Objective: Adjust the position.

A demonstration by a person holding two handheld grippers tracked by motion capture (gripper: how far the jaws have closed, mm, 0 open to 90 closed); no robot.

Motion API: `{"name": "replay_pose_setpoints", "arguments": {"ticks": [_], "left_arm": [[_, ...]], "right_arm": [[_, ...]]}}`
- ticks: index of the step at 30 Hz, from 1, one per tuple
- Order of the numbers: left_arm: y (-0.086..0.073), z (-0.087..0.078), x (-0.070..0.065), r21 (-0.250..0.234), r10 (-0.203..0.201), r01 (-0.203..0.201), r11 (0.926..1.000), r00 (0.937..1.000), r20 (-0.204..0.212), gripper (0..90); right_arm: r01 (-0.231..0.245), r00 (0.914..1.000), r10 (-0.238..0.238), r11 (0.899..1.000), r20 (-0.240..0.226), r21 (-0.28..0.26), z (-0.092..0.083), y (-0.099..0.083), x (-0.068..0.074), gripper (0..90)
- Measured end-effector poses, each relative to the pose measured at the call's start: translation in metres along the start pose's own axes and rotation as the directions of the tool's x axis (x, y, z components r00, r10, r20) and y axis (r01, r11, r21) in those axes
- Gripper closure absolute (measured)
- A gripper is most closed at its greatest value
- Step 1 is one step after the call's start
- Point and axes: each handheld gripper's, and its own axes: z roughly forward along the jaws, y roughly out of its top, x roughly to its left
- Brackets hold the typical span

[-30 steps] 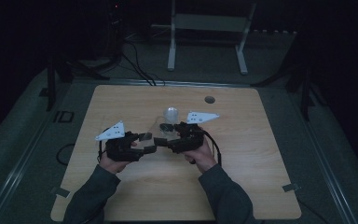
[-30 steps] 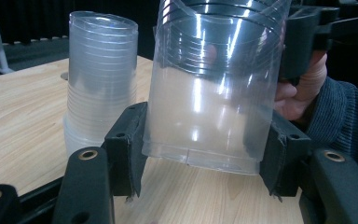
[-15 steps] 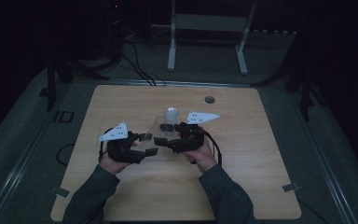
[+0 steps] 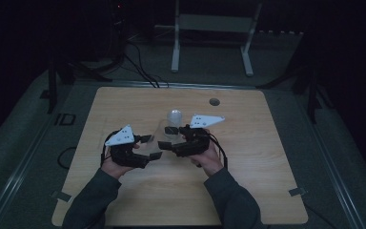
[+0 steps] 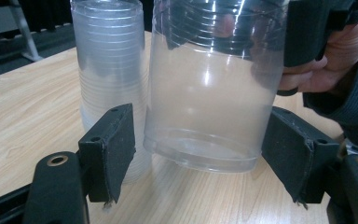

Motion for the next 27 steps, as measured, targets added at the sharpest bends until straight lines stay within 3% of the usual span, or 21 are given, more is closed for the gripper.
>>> {"name": "replay_pose_setpoints", "arguments": {"ticks": [20, 27], "left_arm": [[0.005, 0.005, -0.007, 0.072, 0.044, -0.038, 0.9967, 0.9953, -0.087, 29.2], [0.007, 0.008, -0.011, 0.104, 0.073, -0.061, 0.9927, 0.9906, -0.116, 29.7]], "right_arm": [[0.015, 0.9971, -0.021, 0.996, 0.073, 0.087, -0.002, 0.004, 0.0, 31.9], [0.044, 0.9935, -0.057, 0.99, 0.099, 0.135, 0.002, 0.006, 0.005, 32.0]]}}
